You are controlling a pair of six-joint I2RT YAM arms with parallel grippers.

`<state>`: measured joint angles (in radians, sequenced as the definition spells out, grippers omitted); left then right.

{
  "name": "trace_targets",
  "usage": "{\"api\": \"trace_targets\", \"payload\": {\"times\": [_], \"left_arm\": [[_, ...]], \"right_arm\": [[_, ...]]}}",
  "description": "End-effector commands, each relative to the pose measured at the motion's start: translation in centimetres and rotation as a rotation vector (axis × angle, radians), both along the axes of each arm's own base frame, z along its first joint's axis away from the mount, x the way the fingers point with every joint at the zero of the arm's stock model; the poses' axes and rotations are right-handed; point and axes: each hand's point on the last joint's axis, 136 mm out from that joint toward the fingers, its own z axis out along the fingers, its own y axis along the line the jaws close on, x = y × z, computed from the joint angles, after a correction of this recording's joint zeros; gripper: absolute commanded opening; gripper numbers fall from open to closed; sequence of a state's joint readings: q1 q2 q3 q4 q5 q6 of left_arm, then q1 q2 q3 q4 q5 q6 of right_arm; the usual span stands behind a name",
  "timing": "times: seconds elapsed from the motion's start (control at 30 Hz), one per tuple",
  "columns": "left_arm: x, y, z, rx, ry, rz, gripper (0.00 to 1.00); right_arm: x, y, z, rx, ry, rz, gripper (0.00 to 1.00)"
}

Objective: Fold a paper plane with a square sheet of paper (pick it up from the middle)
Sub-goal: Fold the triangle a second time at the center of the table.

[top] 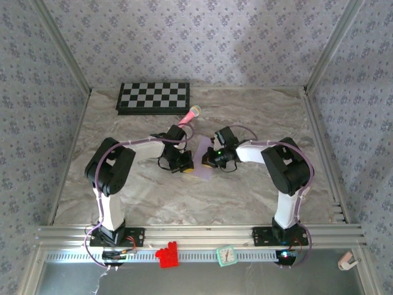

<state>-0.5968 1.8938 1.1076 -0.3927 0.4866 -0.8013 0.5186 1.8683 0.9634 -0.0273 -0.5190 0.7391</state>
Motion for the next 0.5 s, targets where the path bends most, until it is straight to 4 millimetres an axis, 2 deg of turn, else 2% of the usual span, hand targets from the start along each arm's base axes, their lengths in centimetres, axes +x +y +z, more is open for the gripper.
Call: {"api": "trace_targets", "payload": {"times": [0.0,0.1,0.23,0.33,0.47], "left_arm": [[-3.9,4.7,-4.5,0.221,0.172,0.055,0.00],[-3.8,4.4,-4.5,0.210,0.172,0.056,0.00],[-2.5,2.8,-2.9,0.144,0.123,0.028,0.00],[-0.9,0.6,-0.2,0.047,0.058,0.006,0.00],[1.5,-1.9,4.3,-0.084,-0.045,0.016,0.16]], "right_arm": [[0.6,-4.8,-1.8,-0.079,0.016,-0.080,0.06],[1.5,-7.1,-1.9,-0.073,0.020,-0.139,0.06],[2.3,-7.8,-0.2,-0.064,-0.016,-0.162,0.07],[2.7,-7.5,2.3,-0.049,-0.066,-0.174,0.08],[2.4,-7.8,4.8,-0.062,-0.105,-0.218,0.16]]}}
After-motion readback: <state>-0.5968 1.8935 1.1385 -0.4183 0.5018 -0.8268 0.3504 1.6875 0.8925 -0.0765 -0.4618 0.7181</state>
